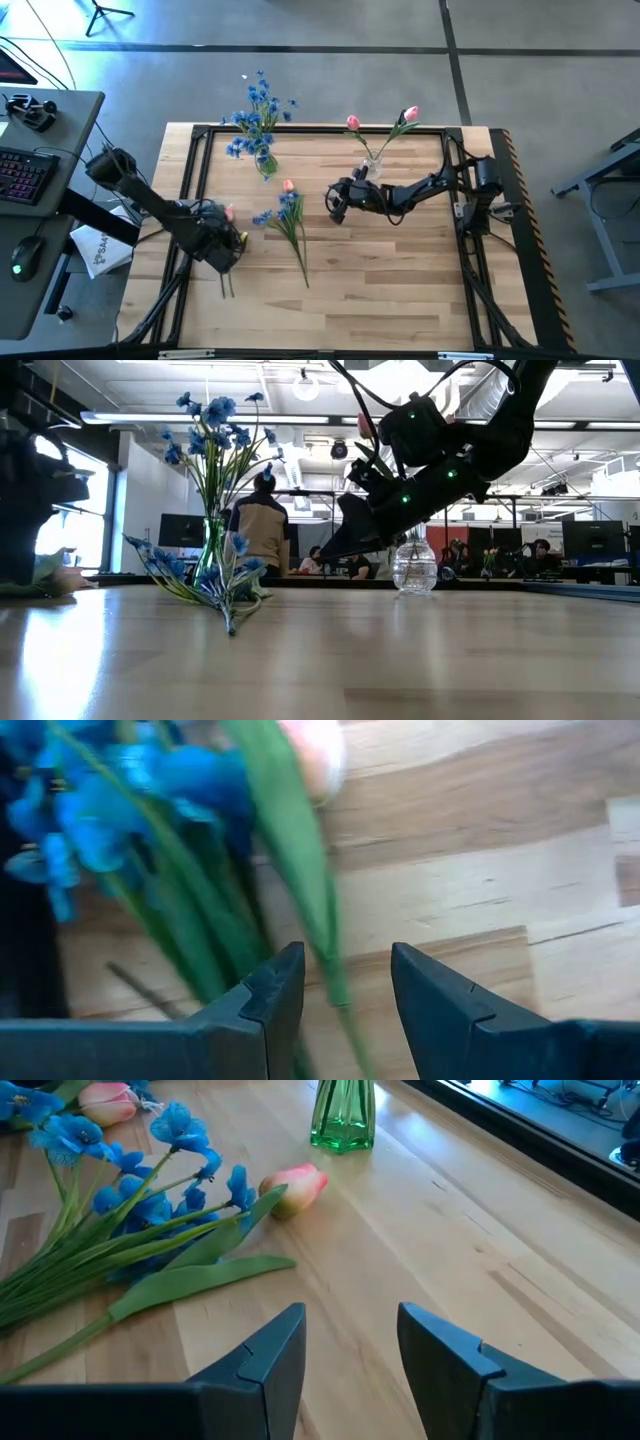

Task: Sort flowers into vase by color
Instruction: Put the bottom pink flower into the transparent vase

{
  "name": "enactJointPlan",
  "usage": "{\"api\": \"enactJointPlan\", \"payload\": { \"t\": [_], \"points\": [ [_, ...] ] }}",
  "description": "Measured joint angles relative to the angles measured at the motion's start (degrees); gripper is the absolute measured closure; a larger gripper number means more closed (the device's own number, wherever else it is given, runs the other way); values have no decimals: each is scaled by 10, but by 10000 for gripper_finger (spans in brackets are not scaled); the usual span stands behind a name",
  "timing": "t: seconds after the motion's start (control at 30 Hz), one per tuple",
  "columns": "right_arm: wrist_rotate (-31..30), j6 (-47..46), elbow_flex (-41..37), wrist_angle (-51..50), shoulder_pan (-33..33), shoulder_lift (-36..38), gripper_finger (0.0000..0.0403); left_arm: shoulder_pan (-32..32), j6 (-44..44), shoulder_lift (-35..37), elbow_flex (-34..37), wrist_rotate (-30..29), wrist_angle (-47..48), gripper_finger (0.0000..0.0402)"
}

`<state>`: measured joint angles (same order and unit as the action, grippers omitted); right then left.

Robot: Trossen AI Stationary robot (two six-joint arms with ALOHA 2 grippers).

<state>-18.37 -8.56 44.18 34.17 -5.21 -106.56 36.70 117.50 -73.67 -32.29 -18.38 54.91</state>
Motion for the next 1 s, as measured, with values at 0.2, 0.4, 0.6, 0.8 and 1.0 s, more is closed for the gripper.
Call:
{"api": "enactJointPlan", "payload": {
  "t": [0.2, 0.4, 0.6, 0.8, 1.0],
  "points": [
    [0, -4, 0, 1, 0, 0, 249, -25, -52, 0, 0, -1, -34, 266],
    [0, -17, 0, 2, 0, 0, 249, -50, -135, -1, 28, -2, -136, 293],
    [-1, -23, 0, 7, 4, 0, 249, -65, -220, 0, 44, -16, -183, 343],
    [-1, -41, 0, 8, 4, 0, 249, -63, -307, -2, 46, -101, -220, 392],
    [0, -31, 0, 2, 7, 0, 249, -63, -437, 13, 45, -168, -315, 394]
  ]
}}
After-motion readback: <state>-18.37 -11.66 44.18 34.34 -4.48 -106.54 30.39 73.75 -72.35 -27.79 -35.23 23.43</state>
